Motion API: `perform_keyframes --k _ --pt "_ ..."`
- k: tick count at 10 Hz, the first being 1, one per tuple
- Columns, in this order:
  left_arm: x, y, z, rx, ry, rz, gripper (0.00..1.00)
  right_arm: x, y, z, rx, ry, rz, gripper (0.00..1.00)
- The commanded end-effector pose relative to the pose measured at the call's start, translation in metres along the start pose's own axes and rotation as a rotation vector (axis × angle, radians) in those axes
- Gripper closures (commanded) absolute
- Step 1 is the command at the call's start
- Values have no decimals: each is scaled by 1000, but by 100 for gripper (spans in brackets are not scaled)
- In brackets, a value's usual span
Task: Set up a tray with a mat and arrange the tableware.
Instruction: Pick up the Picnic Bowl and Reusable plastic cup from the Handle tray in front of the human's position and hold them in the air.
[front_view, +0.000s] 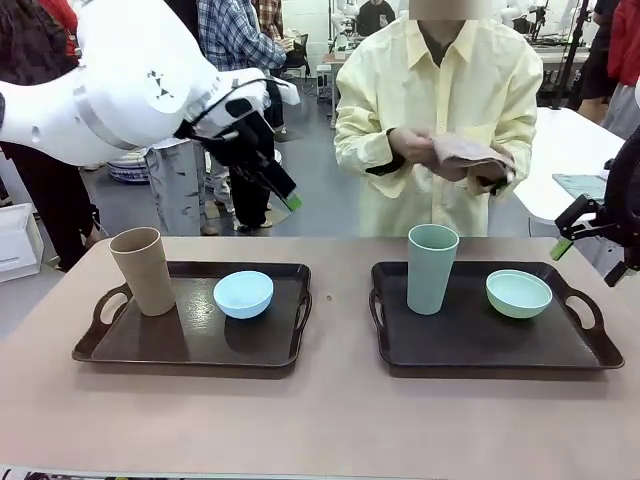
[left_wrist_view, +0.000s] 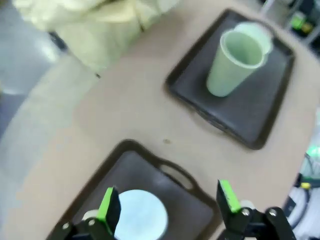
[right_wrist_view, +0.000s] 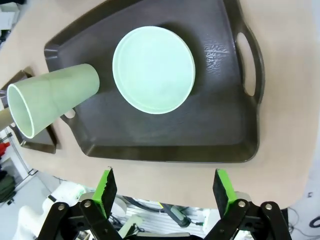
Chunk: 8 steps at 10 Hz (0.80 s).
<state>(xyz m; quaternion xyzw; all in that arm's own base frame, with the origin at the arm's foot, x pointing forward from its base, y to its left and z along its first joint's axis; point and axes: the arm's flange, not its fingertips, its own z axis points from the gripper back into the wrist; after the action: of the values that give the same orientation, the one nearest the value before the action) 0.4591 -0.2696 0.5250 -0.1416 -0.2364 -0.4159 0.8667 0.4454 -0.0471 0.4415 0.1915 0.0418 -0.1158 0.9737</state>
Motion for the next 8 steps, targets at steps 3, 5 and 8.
perform_keyframes --k 3,5,8 --pt "0 0 0 0 0 0 0 0 0 0 0 0 0 0" --pt "0 0 0 0 0 0 0 0 0 0 0 0 0 0" --pt "11 1 -14 -99 1 -77 0 12 17 -6 -29 33 22 0"
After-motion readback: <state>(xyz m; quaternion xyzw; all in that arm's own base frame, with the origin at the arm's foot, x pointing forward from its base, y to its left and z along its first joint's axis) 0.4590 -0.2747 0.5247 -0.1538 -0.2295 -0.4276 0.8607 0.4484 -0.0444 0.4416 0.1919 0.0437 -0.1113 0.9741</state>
